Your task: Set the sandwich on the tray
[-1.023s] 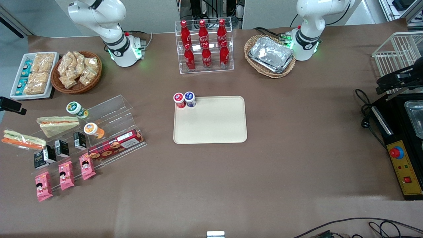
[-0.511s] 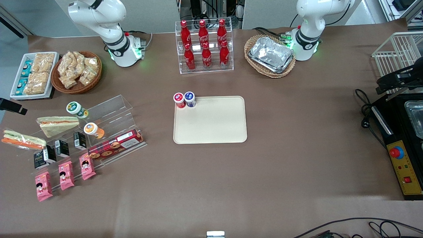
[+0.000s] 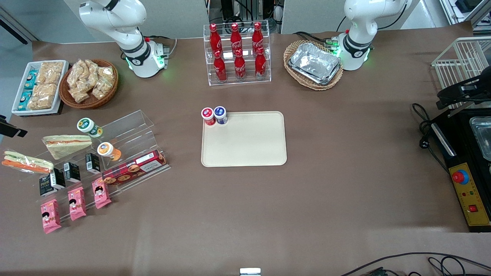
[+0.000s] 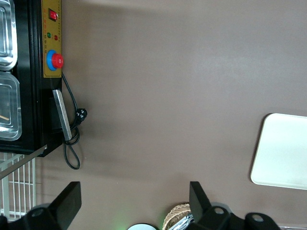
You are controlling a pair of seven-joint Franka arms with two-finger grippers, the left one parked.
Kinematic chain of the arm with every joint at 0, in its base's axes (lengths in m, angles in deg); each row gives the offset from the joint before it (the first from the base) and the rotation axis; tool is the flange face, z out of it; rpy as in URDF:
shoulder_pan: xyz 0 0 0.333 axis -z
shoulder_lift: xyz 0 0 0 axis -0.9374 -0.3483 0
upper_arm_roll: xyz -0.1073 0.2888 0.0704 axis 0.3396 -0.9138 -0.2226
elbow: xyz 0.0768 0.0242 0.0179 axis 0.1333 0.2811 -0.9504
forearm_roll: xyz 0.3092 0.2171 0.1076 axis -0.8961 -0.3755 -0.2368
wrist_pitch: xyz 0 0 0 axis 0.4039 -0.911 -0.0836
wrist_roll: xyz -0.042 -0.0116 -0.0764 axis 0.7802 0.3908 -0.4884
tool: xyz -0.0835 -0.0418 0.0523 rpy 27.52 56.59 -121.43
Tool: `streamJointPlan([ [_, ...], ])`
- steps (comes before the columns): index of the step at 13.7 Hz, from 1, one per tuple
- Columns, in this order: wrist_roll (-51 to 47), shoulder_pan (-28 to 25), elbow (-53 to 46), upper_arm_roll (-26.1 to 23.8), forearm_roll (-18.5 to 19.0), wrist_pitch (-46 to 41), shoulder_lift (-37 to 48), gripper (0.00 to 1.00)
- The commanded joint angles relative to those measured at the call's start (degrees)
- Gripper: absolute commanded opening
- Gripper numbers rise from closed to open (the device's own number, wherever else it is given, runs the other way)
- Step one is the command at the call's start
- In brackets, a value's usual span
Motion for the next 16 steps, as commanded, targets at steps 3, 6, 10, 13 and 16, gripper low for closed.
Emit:
streamJointPlan([
  [3,-13.8,0.3,-1.1,2.6,-1.1,0.5,-1.7,1.00],
  [6,-14.8,0.3,-1.1,4.6,-1.0,2.5,-2.8,1.00],
  [10,-14.9,0.8,-1.1,7.6,-1.2,8.1,-5.2,1.00],
  [13,-18.3,1.2,-0.9,8.6,-2.4,10.8,-7.1,1.00],
  [16,-26.8,0.7,-0.7,8.2,-2.6,11.5,-9.1,1.00],
])
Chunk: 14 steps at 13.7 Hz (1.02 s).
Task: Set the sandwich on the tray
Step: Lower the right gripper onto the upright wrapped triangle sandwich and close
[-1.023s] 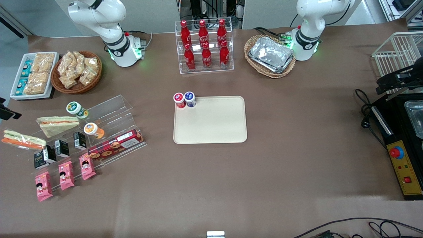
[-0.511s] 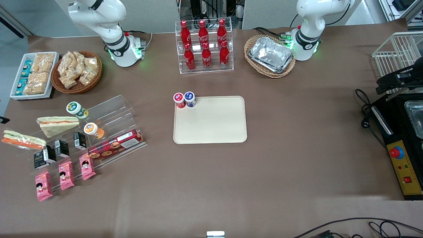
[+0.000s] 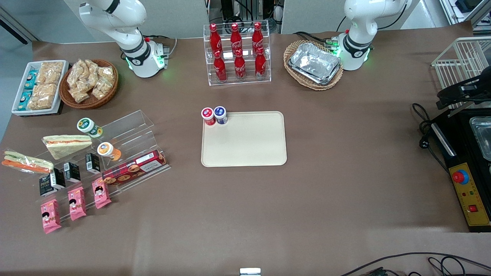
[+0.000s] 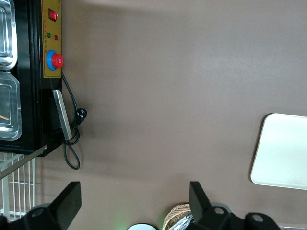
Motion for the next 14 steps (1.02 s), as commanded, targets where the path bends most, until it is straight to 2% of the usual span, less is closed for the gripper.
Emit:
streamJointPlan([
  [1,-7.3,-0.3,-0.7,-0.3,-2.0,1.8,-3.2,1.00],
  [4,-7.0,-0.1,-0.7,-0.3,-2.7,6.0,-5.6,1.00],
  [14,-6.3,2.5,-0.3,0.0,-2.7,10.0,-12.3,1.00],
])
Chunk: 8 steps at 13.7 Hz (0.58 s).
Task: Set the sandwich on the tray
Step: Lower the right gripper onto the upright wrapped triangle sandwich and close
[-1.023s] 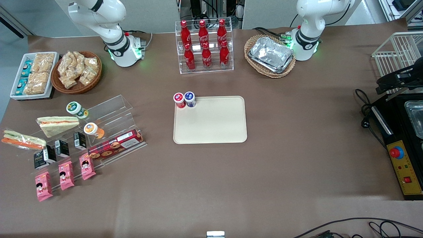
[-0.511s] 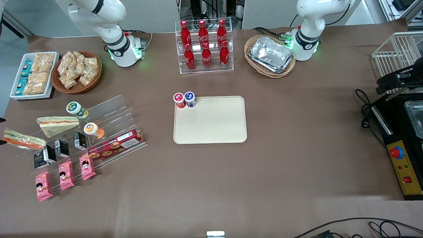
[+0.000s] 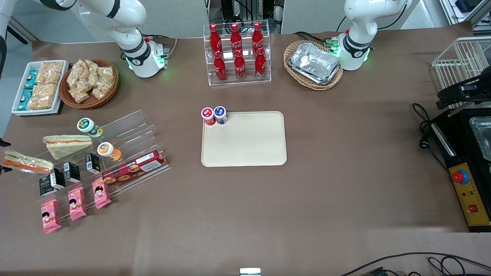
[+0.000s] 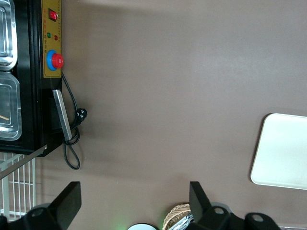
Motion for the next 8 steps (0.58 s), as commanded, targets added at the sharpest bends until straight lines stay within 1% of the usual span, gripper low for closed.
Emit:
streamJointPlan([
  [1,0.9,1.1,-0.2,0.1,-1.3,1.1,-2.0,1.00],
  [8,1.1,2.0,2.1,0.1,-1.4,3.9,-3.0,1.00],
])
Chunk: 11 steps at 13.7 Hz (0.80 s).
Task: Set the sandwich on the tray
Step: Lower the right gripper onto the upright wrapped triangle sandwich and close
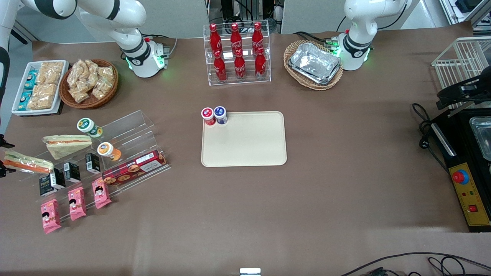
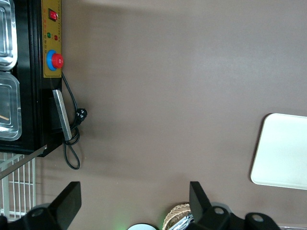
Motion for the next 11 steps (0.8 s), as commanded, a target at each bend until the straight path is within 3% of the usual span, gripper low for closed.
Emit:
streamJointPlan([
  [1,1.0,0.7,2.0,0.1,-1.4,1.8,0.0,1.00],
  [11,3.6,1.9,4.2,-0.1,-2.4,8.4,-2.2,1.00],
])
